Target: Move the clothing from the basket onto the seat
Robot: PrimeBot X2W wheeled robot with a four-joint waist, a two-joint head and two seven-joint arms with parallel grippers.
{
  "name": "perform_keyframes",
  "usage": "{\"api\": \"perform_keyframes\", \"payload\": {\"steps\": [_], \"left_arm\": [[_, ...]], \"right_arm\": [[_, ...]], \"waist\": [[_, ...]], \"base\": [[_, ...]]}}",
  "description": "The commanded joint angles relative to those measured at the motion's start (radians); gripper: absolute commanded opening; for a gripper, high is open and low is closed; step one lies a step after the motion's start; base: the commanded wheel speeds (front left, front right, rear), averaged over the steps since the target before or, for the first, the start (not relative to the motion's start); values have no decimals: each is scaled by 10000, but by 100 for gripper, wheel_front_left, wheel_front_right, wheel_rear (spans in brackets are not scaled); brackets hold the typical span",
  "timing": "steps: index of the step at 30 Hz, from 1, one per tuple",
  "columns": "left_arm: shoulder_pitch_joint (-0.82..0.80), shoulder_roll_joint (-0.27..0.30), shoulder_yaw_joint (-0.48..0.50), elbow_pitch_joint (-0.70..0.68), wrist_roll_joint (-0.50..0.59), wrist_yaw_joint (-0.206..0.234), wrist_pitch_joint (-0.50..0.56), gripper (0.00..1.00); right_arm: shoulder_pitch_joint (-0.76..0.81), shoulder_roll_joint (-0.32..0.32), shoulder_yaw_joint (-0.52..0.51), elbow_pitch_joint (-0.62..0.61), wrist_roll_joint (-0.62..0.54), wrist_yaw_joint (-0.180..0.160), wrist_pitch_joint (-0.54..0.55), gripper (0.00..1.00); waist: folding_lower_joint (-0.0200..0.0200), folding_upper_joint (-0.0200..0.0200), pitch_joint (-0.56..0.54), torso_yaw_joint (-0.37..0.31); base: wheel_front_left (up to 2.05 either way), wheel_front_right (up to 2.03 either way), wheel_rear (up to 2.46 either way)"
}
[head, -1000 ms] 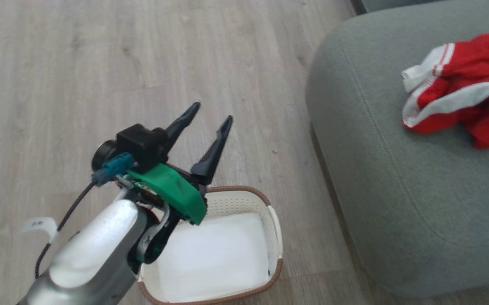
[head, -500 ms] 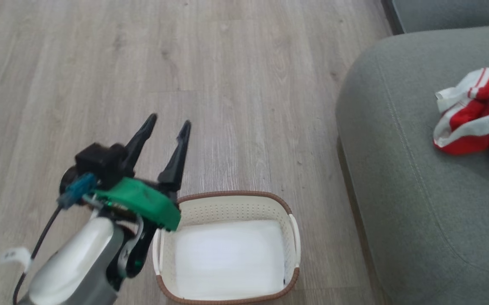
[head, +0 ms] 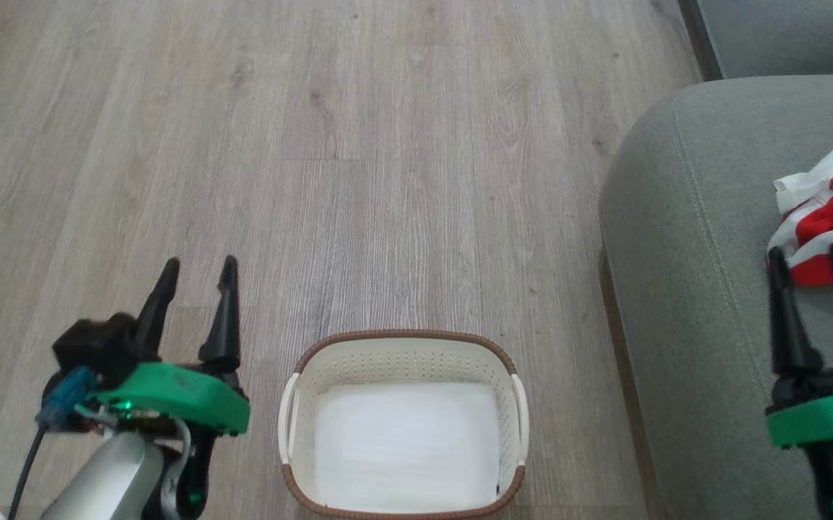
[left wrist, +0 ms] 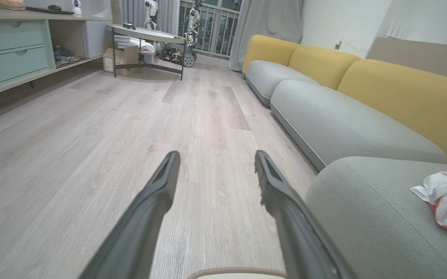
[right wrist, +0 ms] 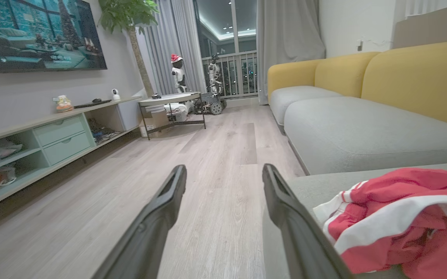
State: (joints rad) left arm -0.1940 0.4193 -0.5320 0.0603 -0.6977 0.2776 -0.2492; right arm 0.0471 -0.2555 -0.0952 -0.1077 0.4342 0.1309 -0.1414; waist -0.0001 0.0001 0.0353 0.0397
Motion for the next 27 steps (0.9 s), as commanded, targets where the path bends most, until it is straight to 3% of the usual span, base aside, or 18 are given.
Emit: {"api": "perform_keyframes", "payload": {"steps": [1,6,14,27], "left_arm": [[-78,-51,794,-206,178,47,-119,100],[386,-384,1479,-228,929,-69,-122,100],[1050,-1284,2581,70,2198,-1208,-124,100],[1373,-2529,3985,326,3947,-2457,-125,100]], "right_arm": [[6,-60,310,-276,-150,-2,-298,100],[171,89,550,9,-225,-2,-690,100],[246,386,789,754,-409,-2,-1150,100],[33,564,1020,972,-666,-2,-1201,100]], "waist": [[1,-1,-1,11],[1,-1,-5,-4],[1,-1,101,-102],[1,-1,203,-194]], "base": [[0,0,0],[0,0,0],[0,0,0],[0,0,0]]}}
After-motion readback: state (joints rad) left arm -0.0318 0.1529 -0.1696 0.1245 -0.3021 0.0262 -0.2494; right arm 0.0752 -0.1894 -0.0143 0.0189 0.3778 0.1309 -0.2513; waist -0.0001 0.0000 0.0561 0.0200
